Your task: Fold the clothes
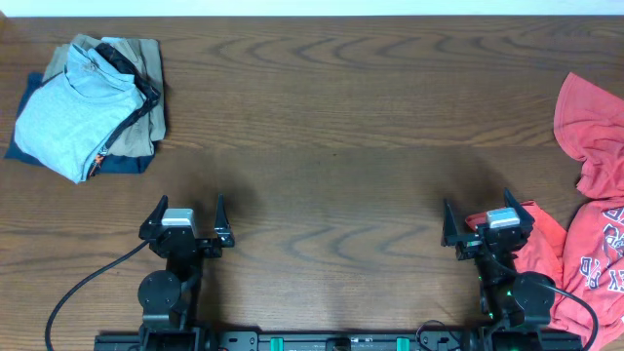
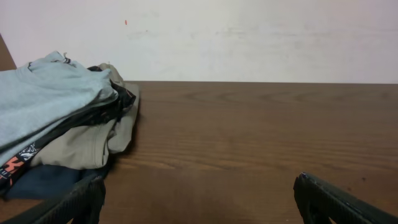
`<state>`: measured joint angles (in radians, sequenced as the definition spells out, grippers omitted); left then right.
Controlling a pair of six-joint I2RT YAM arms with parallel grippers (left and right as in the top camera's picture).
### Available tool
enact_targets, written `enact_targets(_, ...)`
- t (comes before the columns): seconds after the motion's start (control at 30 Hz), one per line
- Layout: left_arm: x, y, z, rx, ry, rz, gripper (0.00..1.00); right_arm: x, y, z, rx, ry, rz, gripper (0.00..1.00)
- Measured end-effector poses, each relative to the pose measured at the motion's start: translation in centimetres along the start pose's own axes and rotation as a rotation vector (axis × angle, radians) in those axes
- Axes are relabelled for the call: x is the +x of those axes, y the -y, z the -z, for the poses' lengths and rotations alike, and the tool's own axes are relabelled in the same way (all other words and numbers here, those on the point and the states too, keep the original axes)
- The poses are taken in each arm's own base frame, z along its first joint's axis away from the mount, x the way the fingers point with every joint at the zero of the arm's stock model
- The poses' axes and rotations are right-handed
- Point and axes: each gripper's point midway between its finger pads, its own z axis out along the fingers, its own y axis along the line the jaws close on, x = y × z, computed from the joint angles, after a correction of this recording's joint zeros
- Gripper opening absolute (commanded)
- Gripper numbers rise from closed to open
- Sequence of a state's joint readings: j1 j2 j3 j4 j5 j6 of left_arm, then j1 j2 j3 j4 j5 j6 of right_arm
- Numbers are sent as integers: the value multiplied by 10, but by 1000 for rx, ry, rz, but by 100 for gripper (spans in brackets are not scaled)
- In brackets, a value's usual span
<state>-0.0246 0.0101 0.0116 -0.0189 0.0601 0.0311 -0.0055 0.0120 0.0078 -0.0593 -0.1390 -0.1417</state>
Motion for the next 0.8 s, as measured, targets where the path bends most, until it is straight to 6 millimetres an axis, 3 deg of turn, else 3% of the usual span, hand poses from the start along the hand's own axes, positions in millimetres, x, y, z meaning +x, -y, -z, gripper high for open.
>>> enact_targets(0.8, 0, 0, 0, 0, 0, 0, 98, 0, 0, 0, -1, 1, -11, 99)
